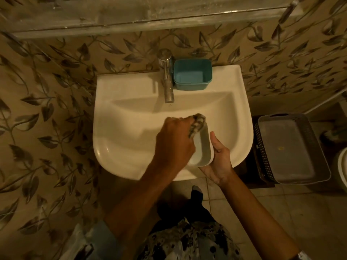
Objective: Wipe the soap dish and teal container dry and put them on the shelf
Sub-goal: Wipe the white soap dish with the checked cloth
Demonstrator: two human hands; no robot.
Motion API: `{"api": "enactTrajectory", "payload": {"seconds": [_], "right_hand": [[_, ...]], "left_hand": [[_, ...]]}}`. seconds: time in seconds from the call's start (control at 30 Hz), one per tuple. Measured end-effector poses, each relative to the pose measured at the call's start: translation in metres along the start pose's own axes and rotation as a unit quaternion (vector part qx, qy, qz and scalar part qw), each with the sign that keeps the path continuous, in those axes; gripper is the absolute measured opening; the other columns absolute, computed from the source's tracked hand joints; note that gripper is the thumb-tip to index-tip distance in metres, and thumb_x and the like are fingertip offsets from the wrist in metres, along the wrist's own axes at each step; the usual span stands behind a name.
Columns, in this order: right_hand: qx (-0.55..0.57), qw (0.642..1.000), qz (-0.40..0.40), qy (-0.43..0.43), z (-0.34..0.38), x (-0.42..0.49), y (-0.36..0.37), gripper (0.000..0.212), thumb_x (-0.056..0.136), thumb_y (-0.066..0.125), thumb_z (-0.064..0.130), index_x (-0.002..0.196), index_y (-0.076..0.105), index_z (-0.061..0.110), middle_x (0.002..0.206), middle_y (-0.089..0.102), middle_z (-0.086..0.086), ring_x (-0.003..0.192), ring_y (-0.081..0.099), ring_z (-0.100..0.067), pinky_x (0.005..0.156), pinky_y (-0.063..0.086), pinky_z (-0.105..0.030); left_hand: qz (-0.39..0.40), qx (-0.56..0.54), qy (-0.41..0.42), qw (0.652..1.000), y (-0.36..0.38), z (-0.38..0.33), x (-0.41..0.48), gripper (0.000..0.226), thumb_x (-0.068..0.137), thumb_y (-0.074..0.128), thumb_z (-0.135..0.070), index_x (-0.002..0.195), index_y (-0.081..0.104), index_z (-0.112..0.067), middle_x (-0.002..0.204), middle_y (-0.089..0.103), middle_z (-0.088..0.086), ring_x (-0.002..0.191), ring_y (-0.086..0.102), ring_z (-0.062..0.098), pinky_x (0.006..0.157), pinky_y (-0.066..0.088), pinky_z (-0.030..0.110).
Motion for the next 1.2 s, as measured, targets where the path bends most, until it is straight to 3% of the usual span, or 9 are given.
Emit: {"api": "enactTrajectory", "payload": {"seconds": [0.07, 0.2, 0.3, 0.37, 0.5, 0.63, 0.77, 0.97, 1.2], "right_hand": [[0.01, 1.0, -0.011, 0.008, -0.006, 0.0, 0.003, 0.052, 0.09, 0.046, 0.049, 0.117, 0.068, 0.01, 0.116, 0.067, -0.013, 0.11, 0.06, -0.027, 0.099, 0.046, -0.039], [0.056, 0.997, -0.05, 0.011, -0.007, -0.004, -0.008, 0.054, 0.087, 0.047, 0.046, 0.121, 0.064, 0.007, 0.121, 0.062, -0.016, 0.112, 0.058, -0.029, 0.107, 0.038, -0.041], [0.052, 0.996, -0.069, 0.022, -0.003, -0.01, -0.017, 0.06, 0.089, 0.045, 0.047, 0.128, 0.055, 0.002, 0.122, 0.061, -0.018, 0.109, 0.06, -0.03, 0.099, 0.046, -0.04], [0.034, 0.995, -0.086, 0.037, -0.005, -0.013, -0.024, 0.065, 0.091, 0.043, 0.049, 0.131, 0.052, -0.001, 0.121, 0.06, -0.02, 0.109, 0.059, -0.032, 0.096, 0.047, -0.04], [0.038, 0.994, -0.092, 0.049, -0.017, -0.02, -0.027, 0.058, 0.092, 0.043, 0.049, 0.113, 0.067, 0.001, 0.107, 0.069, -0.018, 0.097, 0.067, -0.029, 0.084, 0.055, -0.039], [0.033, 0.997, -0.071, 0.03, -0.02, -0.023, -0.016, 0.05, 0.091, 0.042, 0.046, 0.109, 0.073, 0.009, 0.111, 0.07, -0.014, 0.101, 0.068, -0.025, 0.082, 0.056, -0.036], [0.009, 0.997, -0.08, -0.02, -0.009, -0.019, -0.014, 0.048, 0.091, 0.042, 0.042, 0.12, 0.066, 0.011, 0.113, 0.068, -0.013, 0.102, 0.066, -0.024, 0.082, 0.056, -0.034], [-0.013, 0.993, -0.086, -0.082, 0.005, -0.012, -0.012, 0.06, 0.09, 0.043, 0.038, 0.144, 0.038, 0.014, 0.129, 0.056, -0.018, 0.108, 0.062, -0.027, 0.085, 0.056, -0.036], [-0.159, 0.976, -0.046, -0.144, 0.015, -0.015, -0.009, 0.044, 0.093, 0.039, 0.032, 0.136, 0.047, 0.028, 0.139, 0.054, 0.006, 0.129, 0.048, -0.02, 0.103, 0.044, -0.032]], "left_hand": [[0.043, 0.029, 0.003, 0.999, 0.026, -0.011, -0.009, 0.04, 0.08, 0.068, -0.01, 0.119, 0.06, -0.013, 0.114, 0.062, 0.009, 0.107, 0.052, 0.025, 0.083, 0.051, 0.032], [0.099, 0.034, 0.067, 0.992, 0.054, -0.02, -0.019, 0.039, 0.088, 0.054, -0.007, 0.127, 0.057, -0.007, 0.132, 0.056, 0.014, 0.122, 0.045, 0.031, 0.096, 0.045, 0.039], [0.127, 0.06, 0.186, 0.972, 0.053, -0.031, -0.034, 0.038, 0.084, 0.046, -0.007, 0.114, 0.068, -0.013, 0.114, 0.065, 0.013, 0.102, 0.056, 0.03, 0.077, 0.047, 0.036], [0.135, 0.08, 0.271, 0.95, 0.05, -0.037, -0.045, 0.029, 0.069, 0.076, -0.017, 0.098, 0.075, -0.019, 0.098, 0.072, 0.005, 0.083, 0.064, 0.024, 0.061, 0.049, 0.027], [0.194, 0.135, 0.386, 0.892, 0.064, -0.033, -0.059, 0.051, 0.051, 0.086, -0.006, 0.097, 0.074, -0.023, 0.112, 0.07, 0.004, 0.092, 0.062, 0.03, 0.065, 0.049, 0.034], [0.192, 0.207, 0.273, 0.92, 0.064, -0.017, -0.03, 0.057, 0.066, 0.081, -0.023, 0.12, 0.061, -0.023, 0.131, 0.058, 0.002, 0.113, 0.051, 0.031, 0.08, 0.043, 0.04], [0.178, 0.221, 0.177, 0.942, 0.067, -0.005, -0.021, 0.067, 0.075, 0.074, -0.016, 0.136, 0.045, -0.015, 0.137, 0.051, 0.007, 0.117, 0.039, 0.033, 0.084, 0.039, 0.038], [0.203, 0.103, 0.069, 0.971, 0.065, -0.007, -0.041, 0.037, 0.083, 0.058, 0.0, 0.118, 0.058, -0.012, 0.112, 0.061, 0.01, 0.102, 0.045, 0.027, 0.075, 0.042, 0.032], [0.33, -0.054, 0.04, 0.942, 0.07, -0.004, -0.064, 0.04, 0.081, 0.057, 0.002, 0.116, 0.065, -0.018, 0.107, 0.067, 0.007, 0.096, 0.06, 0.024, 0.081, 0.054, 0.038]]}}
Point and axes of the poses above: each hand's wrist, its own x-axis towards the middle knuckle, its own y-axis out of the palm, z = x × y, the point moved 9 cm from there along x, towards the middle knuckle
